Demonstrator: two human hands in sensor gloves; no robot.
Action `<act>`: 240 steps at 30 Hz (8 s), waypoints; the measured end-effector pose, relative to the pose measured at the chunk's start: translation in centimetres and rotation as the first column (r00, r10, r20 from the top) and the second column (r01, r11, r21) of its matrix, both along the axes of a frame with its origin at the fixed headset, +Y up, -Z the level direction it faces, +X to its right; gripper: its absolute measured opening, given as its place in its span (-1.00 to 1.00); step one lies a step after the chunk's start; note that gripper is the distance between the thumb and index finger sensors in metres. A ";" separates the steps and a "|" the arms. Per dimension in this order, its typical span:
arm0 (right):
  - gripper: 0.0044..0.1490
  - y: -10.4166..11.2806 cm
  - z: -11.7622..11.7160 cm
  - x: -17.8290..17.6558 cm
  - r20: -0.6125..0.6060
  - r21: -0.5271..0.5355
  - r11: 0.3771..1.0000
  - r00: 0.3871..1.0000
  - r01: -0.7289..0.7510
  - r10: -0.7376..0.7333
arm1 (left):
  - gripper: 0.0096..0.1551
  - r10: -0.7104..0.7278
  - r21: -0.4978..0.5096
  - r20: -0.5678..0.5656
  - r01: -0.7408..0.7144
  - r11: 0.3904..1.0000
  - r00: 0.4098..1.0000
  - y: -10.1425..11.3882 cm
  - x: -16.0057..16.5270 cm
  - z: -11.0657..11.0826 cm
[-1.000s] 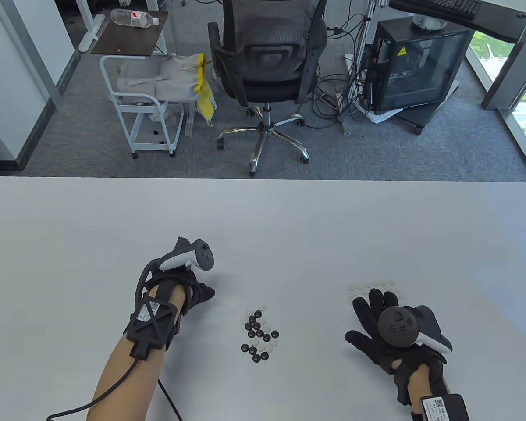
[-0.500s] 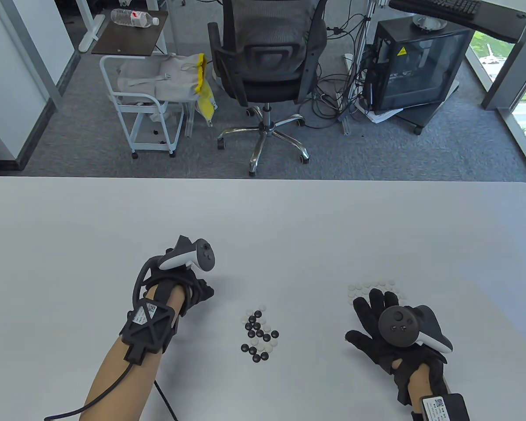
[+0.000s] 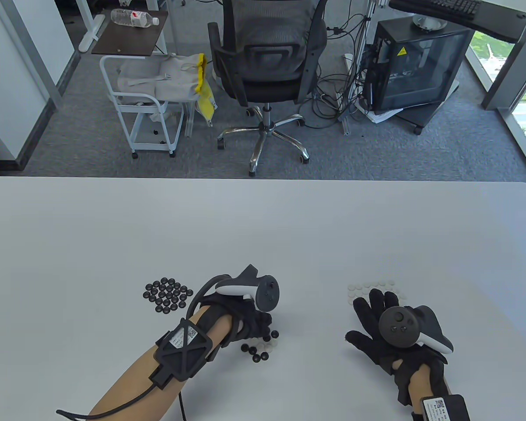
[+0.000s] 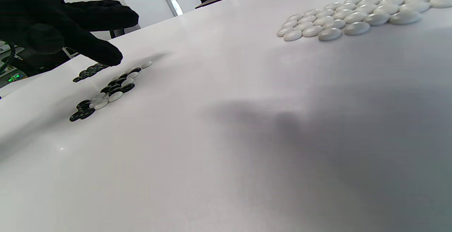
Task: Go stone sorting task
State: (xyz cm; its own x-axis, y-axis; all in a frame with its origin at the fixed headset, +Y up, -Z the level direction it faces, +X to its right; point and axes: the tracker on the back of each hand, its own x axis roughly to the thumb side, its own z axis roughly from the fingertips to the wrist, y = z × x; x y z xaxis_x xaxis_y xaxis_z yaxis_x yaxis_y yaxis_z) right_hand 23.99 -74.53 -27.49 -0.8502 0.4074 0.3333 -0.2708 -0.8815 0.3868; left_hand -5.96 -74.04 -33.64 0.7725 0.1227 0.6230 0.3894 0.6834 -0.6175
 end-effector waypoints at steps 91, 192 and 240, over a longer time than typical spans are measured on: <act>0.07 -0.2 0.0 0.5 0.011 -0.029 1.000 1.000 -0.011 0.011 | -0.18 -0.117 -0.010 0.021 0.117 0.993 0.993 -2.1 -4.3 4.8; 0.05 -0.3 0.0 0.6 0.024 -0.056 0.998 0.999 -0.031 0.032 | -0.18 -0.184 0.021 -0.434 0.214 0.977 0.882 -3.4 -22.7 5.4; 0.05 -0.5 -0.1 0.4 0.016 -0.066 0.997 0.999 -0.033 0.035 | -0.24 -0.097 0.087 -0.093 0.105 0.991 0.991 0.8 -6.7 2.6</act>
State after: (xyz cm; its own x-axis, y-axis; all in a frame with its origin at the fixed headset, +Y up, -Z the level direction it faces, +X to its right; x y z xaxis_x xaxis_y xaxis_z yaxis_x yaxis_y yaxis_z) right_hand 24.34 -75.06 -27.62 -0.8693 0.3988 0.2919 -0.2482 -0.8631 0.4398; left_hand -12.64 -73.27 -31.03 0.8304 -0.0125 0.5570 0.4059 0.6984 -0.5894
